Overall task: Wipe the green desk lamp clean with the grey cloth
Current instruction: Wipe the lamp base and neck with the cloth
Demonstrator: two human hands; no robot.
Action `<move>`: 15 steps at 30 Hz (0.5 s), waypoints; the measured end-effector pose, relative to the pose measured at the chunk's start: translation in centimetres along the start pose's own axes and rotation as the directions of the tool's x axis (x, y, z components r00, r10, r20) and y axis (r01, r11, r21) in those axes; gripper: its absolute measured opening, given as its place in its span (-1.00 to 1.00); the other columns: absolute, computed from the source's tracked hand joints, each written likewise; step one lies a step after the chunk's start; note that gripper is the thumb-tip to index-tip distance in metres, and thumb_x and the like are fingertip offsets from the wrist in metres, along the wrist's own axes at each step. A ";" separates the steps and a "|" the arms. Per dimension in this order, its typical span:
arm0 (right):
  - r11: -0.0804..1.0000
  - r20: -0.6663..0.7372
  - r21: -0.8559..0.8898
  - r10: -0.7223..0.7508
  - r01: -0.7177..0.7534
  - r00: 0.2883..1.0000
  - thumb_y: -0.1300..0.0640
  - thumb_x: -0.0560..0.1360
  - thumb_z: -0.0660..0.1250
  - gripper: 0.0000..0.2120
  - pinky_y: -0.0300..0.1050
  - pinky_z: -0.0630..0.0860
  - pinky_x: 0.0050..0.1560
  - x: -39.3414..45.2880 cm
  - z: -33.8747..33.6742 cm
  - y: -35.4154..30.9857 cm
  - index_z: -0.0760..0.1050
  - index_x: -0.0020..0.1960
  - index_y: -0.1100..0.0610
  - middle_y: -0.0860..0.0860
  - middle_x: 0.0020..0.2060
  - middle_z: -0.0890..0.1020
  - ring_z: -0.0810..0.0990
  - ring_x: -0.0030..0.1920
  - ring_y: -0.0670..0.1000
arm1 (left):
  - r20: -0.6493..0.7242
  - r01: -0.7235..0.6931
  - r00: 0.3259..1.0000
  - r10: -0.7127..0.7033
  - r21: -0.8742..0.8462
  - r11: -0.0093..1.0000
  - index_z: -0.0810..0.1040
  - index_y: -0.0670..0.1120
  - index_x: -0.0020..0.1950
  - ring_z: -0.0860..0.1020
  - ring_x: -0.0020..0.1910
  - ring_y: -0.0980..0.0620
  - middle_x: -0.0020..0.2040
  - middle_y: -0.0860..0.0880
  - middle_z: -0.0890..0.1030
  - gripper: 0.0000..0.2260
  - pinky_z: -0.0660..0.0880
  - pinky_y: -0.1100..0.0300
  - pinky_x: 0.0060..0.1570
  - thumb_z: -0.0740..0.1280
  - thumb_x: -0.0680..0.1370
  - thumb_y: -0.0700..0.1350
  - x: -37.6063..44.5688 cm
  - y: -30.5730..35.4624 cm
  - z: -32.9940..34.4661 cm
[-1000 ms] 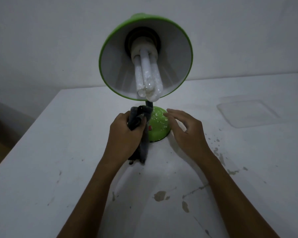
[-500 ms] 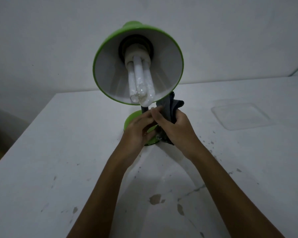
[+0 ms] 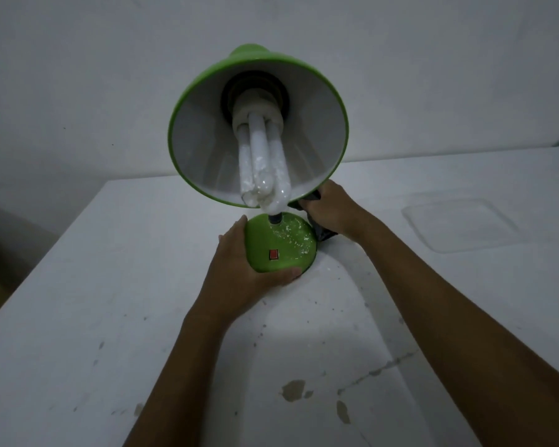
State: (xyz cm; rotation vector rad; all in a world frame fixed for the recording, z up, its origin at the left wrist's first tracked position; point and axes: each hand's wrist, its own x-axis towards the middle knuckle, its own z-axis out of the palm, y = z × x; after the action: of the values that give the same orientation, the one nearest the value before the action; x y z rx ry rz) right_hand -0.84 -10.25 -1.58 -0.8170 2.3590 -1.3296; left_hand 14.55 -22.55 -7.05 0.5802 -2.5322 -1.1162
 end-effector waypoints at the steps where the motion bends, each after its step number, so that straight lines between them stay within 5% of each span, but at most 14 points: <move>1: 1.000 0.039 -0.015 0.000 0.001 0.999 0.15 0.60 0.29 -0.88 -0.20 0.50 -0.05 0.3 0.4 0.0 0.52 0.12 0.13 0.06 0.01 0.62 0.58 -0.03 -0.01 | -0.011 -0.010 1.000 0.010 -0.019 1.000 0.18 0.56 0.12 0.39 0.06 0.33 0.05 0.50 0.35 -0.26 0.28 0.47 -0.08 0.61 0.18 0.26 0.0 0.1 0.0; 3: 0.999 0.087 -0.040 0.020 -0.016 0.996 0.16 0.62 0.25 -0.75 -0.03 0.51 0.18 0.5 0.6 0.0 0.49 0.28 0.18 0.14 0.18 0.60 0.57 0.17 0.11 | -0.022 -0.032 0.999 0.032 -0.032 0.999 0.16 0.64 0.00 0.37 0.02 0.44 -0.02 0.62 0.32 -0.30 0.27 0.49 -0.14 0.62 0.19 0.23 0.1 0.2 -0.1; 5: 0.999 0.102 -0.048 0.028 -0.024 0.994 0.15 0.62 0.25 -0.73 0.01 0.48 0.25 0.3 0.6 0.3 0.48 0.30 0.18 0.15 0.22 0.59 0.55 0.21 0.12 | -0.028 -0.041 0.999 0.040 -0.028 0.999 0.19 0.53 0.13 0.38 0.03 0.38 0.01 0.51 0.35 -0.28 0.26 0.49 -0.11 0.60 0.19 0.25 0.2 -0.1 0.1; 9: 0.995 0.057 -0.099 0.015 -0.009 0.998 0.19 0.62 0.24 -0.80 -0.24 0.43 -0.14 -0.6 0.1 1.5 0.53 0.19 0.21 0.16 0.10 0.63 0.57 0.00 0.12 | -0.037 -0.022 0.999 0.022 -0.002 1.000 0.18 0.12 0.53 0.34 0.22 0.20 0.23 0.26 0.31 0.02 0.30 0.29 0.11 0.58 0.18 0.31 0.4 -0.6 0.3; 15: 0.993 0.020 -0.101 -0.061 0.062 0.998 0.29 0.58 0.23 -0.73 0.07 0.55 -0.29 -3.5 0.4 2.6 0.58 0.18 0.05 0.19 -0.10 0.66 0.63 -0.19 0.23 | -0.047 -0.030 0.998 0.030 -0.001 1.000 0.21 0.07 0.52 0.34 0.20 0.20 0.19 0.28 0.34 0.02 0.29 0.33 0.08 0.59 0.18 0.30 0.4 -0.6 0.4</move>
State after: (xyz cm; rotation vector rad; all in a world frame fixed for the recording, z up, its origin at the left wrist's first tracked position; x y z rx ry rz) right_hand 1.29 -7.32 -4.08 -0.9337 2.4233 -1.2289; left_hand 14.17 -22.87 -7.75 0.5594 -2.4914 -1.0813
